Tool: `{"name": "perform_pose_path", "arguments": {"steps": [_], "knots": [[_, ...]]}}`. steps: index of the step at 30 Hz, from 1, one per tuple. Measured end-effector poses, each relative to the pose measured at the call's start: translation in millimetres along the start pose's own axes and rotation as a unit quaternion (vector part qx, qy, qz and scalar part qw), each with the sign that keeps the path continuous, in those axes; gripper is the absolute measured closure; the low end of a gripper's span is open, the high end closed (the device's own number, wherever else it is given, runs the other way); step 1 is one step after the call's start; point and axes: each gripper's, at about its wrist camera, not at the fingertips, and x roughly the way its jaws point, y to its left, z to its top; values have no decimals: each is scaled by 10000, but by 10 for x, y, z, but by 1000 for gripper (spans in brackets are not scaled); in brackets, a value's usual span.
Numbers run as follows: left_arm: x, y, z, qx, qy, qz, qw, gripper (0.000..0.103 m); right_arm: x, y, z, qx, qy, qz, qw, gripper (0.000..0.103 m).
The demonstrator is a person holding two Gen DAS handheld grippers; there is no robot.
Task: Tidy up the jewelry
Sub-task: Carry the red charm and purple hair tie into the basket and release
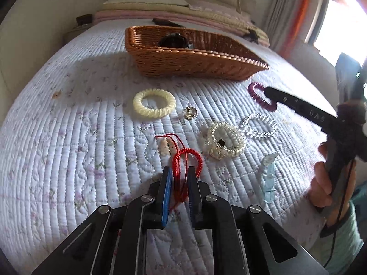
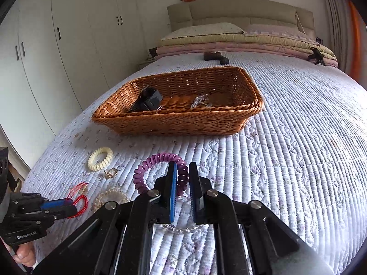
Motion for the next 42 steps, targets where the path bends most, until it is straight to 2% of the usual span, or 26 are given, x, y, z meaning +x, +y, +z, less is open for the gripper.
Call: {"name": "perform_pose_path", "arguments": {"steps": [3,4,5,6,7,9,10,17,20,22,25,29,34,37,42], "knots": [[60,-71,51,167,83,221,9996,91,9,0,4,2,1,-11,10000,91],[52,-98,46,249,37,304,9992,93,8,-2,6,-5,-13,-17,10000,91],[40,-123,31,335,-20,383,9987,99,-10,0,7,-7,-52,-11,10000,91],[31,-127,25,364,-77,404,9985,99,-30,-8,7,-10,-90,6,10000,91],[10,-125,11,353,-148,361,9986,99,-63,-10,9,-5,-162,40,9999,91],[-84,-96,-15,209,-389,2,9990,99,-137,-11,11,-5,-297,120,9995,91],[-108,-71,-16,176,-480,-65,9987,99,-186,-9,14,-6,-388,152,9991,91],[-578,-49,122,20,-1342,-311,9905,99,-455,24,69,3,-772,152,9969,91],[-776,-54,407,-12,-1702,-433,9844,99,-635,24,212,59,-1005,140,9948,91],[-835,-79,673,21,-1860,-362,9819,99,-724,34,399,53,-1155,47,9933,91],[-769,-82,1133,-53,-1959,-455,9796,99,-667,42,776,13,-1119,-231,9935,91],[-419,-100,1693,-198,-1820,-676,9808,99,-311,-50,1204,75,-843,-396,9956,91],[237,-113,2108,-466,-1345,-1054,9842,99,415,-291,1474,398,-112,-446,9981,91],[615,-140,2164,-554,-1009,-1031,9880,99,739,-372,1457,413,257,-609,9970,91],[881,-196,2110,-497,-804,-961,9909,99,1000,-433,1316,309,592,-733,9951,91]]}}
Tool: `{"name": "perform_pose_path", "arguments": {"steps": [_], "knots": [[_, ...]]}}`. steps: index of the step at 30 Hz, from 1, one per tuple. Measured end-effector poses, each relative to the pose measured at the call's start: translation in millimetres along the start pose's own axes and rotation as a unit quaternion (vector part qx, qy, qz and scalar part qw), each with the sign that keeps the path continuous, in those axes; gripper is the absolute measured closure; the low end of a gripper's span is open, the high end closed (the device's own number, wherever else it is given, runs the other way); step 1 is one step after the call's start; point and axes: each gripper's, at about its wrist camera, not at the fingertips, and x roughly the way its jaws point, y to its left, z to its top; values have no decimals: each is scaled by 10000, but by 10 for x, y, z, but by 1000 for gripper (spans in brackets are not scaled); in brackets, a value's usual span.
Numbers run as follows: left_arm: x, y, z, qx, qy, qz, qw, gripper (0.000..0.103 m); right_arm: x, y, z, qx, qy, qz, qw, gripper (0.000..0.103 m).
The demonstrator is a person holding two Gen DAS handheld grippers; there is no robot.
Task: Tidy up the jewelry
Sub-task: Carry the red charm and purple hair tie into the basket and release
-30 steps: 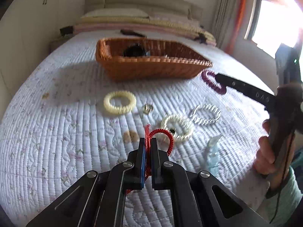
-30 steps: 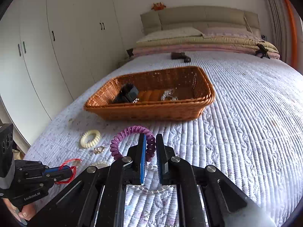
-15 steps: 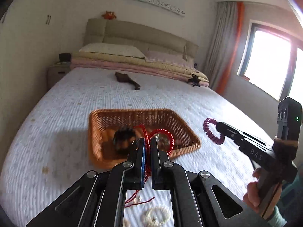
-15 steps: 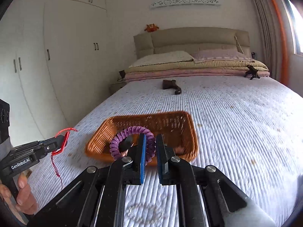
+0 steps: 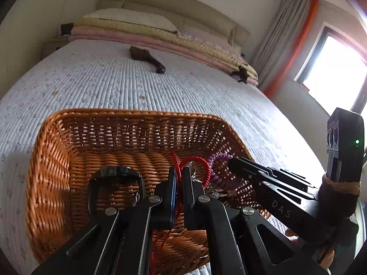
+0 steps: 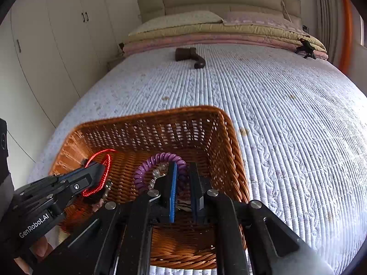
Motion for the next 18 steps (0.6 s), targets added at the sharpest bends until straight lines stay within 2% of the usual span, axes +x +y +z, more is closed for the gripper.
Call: {"name": "perform_pose_path", "arguments": {"steps": [3,8,11,13,14,16,18], "knots": [[71,-25,-43,92,86,80,9999,99,67,-17,-66,-32,84,-68,9999,91],[69,21,-59,43,96,-24,9999,97,6,-80,-118,17,31,105,9999,90],[2,25,-54,66,-8,-37,10000,86,-91,-105,-111,13,-100,41,9999,90],[-51,4,-63,92,-31,-65,9999,70,-147,-138,-134,61,-159,109,9998,90],[-81,-2,-62,89,-50,-66,9999,55,-196,-157,-157,91,-202,163,9996,90],[-181,-11,-62,110,-177,-38,9998,53,-301,-185,-210,113,-275,207,9993,90],[-318,-20,-53,101,-213,-212,9995,53,-442,-214,-269,89,-370,265,9989,90]]}}
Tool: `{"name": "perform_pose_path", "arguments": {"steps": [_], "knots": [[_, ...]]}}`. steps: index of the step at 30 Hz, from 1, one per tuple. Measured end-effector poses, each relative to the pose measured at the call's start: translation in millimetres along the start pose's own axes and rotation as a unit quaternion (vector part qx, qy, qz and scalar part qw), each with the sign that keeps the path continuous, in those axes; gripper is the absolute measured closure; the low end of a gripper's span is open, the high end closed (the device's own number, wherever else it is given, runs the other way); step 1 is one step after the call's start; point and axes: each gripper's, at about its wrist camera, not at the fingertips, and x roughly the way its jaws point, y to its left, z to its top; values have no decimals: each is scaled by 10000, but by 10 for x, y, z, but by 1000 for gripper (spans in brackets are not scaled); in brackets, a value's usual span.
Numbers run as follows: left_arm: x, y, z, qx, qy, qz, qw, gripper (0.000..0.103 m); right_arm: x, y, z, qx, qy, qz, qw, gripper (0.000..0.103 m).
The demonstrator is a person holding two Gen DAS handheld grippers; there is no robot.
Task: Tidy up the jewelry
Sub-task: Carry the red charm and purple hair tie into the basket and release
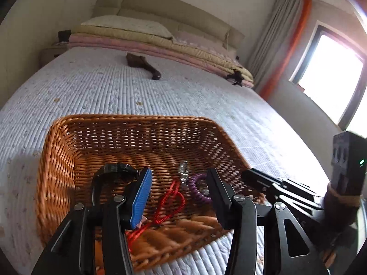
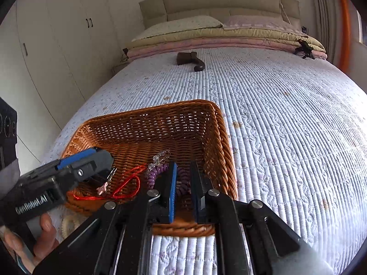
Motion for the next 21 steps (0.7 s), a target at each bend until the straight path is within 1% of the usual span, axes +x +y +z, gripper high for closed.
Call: {"name": "perform_pose_path", "arguments": {"steps": [1,3,5,6,7,9,12,13,15,16,18,21], "knots": [[-153,-8,-2,-5,-93,-196,9998,53,-88,6,-31,-18,-65,30,10000,90],[-428,-45,-30,88,-266,-276,9992,52,-301,27,-104,-59,-246,64,9997,90],[-826,-97,-94,268,-587,-168,9978,52,-522,55,-187,-85,-450,96,9989,90],[-960,-113,-127,306,-705,-135,9970,52,-636,76,-235,-96,-552,113,9984,90],[-1174,-129,-190,340,-872,-82,9956,52,-730,103,-280,-91,-620,154,9979,90],[-1489,-146,-305,344,-1092,-41,9934,52,-938,151,-400,-84,-782,251,9966,90],[-1853,-168,-496,324,-1365,-50,9901,52,-1209,277,-567,-245,-1070,163,9938,90],[-1947,-164,-565,287,-1412,-38,9896,52,-1275,324,-627,-303,-1152,125,9928,90],[-2080,-151,-734,225,-1471,26,9889,52,-1380,371,-771,-329,-1249,205,9914,90],[-2119,-140,-841,192,-1480,132,9887,52,-1406,378,-826,-309,-1276,235,9911,90],[-2140,-97,-983,124,-1503,237,9883,52,-1417,389,-930,-280,-1316,255,9906,90],[-2063,-31,-1161,62,-1405,229,9898,52,-1394,420,-1070,-327,-1321,169,9906,90]]}}
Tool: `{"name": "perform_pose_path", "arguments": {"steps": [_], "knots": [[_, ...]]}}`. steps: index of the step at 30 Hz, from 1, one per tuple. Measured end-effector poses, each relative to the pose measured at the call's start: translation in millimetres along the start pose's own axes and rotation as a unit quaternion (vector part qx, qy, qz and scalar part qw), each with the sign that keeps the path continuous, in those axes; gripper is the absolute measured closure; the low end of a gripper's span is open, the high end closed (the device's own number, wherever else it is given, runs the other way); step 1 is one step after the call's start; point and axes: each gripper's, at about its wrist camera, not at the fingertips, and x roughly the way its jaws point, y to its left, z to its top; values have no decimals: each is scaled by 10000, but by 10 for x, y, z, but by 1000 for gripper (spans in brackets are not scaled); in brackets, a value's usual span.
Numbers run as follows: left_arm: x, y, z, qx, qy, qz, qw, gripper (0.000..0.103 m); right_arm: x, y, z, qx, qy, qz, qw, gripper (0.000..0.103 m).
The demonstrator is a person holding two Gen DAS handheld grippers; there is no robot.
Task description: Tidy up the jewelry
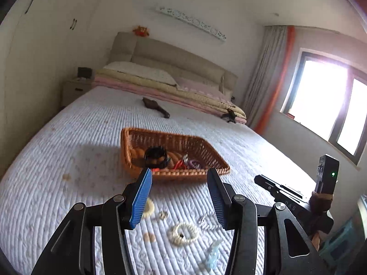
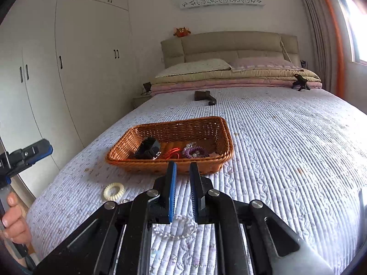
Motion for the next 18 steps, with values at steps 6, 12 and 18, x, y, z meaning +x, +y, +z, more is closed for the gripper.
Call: {"name": "perform_pose_path", "arguments": {"steps": [6,12,18], "knots": [[156,55,-228,-15,337,1,9994,52,113,-13,-159,-56,120,37,9999,89],[455,138,-393,-223,965,-263,9947,52,244,-88,-263,21,366,5,9993,90],[769,183,-584,-445,1490,-304,9874,54,314,-97,-315,24,505,19,9987,90]]}}
